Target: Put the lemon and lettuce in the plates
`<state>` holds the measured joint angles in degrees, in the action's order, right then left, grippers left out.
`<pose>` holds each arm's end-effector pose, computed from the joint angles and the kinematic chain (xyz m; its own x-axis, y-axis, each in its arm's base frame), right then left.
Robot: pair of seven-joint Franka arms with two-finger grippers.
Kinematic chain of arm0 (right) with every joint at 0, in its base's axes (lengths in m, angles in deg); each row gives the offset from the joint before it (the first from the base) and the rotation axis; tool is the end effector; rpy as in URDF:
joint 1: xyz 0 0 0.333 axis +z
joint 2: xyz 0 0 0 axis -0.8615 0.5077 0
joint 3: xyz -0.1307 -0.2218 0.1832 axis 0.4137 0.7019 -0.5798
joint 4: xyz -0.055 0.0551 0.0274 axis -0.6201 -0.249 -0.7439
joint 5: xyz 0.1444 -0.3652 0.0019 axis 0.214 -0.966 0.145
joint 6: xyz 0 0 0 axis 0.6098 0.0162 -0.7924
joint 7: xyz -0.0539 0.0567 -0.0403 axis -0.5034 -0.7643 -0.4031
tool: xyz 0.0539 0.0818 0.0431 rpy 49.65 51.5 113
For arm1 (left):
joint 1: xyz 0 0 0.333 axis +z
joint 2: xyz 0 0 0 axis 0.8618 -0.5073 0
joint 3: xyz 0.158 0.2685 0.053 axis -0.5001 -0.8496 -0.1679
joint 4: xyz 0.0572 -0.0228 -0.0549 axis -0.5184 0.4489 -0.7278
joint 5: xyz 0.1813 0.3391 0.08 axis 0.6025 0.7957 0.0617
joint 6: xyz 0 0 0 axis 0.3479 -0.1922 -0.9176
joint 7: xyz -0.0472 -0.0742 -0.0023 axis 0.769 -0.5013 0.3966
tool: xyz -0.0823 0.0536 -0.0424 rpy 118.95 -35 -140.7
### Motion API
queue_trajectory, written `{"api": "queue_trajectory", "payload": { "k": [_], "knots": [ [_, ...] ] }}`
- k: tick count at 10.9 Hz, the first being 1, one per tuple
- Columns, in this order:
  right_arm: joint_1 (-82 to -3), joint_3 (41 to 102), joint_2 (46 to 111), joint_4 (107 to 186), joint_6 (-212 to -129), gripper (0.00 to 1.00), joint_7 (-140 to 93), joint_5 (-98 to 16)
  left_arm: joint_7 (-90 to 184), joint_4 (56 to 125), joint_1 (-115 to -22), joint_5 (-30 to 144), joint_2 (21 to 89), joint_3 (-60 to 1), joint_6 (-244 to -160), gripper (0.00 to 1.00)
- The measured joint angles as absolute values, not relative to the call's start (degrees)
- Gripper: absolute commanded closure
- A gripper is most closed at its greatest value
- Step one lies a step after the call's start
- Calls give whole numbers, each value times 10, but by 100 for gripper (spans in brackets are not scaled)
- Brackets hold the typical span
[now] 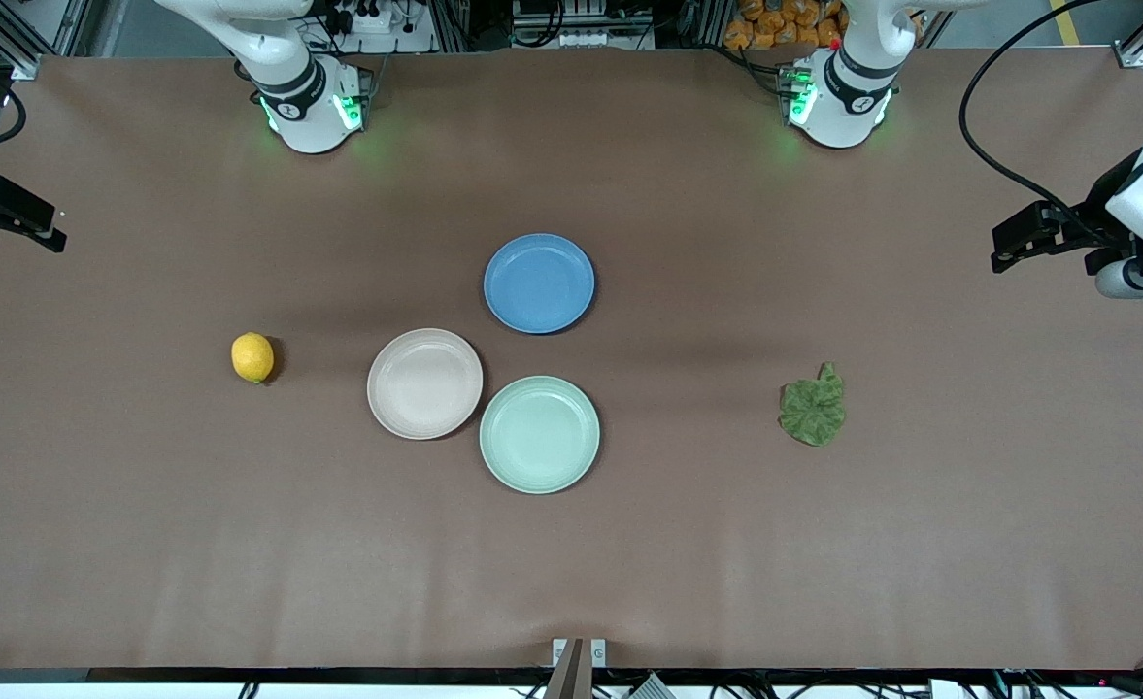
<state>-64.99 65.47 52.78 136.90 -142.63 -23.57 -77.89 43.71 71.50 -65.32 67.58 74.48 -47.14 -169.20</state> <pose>0.5387 -0.0472 0.6438 1.0000 0.0027 0.0013 0.0027 -1.0000 -0.0022 0.5734 -0.0599 0.6356 0.9983 -0.0479 -0.0346 -0.0487 -0.9986 -0.0227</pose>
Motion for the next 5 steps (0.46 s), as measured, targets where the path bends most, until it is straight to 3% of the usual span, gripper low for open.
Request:
{"api": "queue_trajectory", "payload": {
  "k": [5],
  "knots": [
    [-650, 656, 525, 1369, -1427, 0, -236, -778, 437, 715, -653, 676, 745, -471, -1692, 0]
  ]
}}
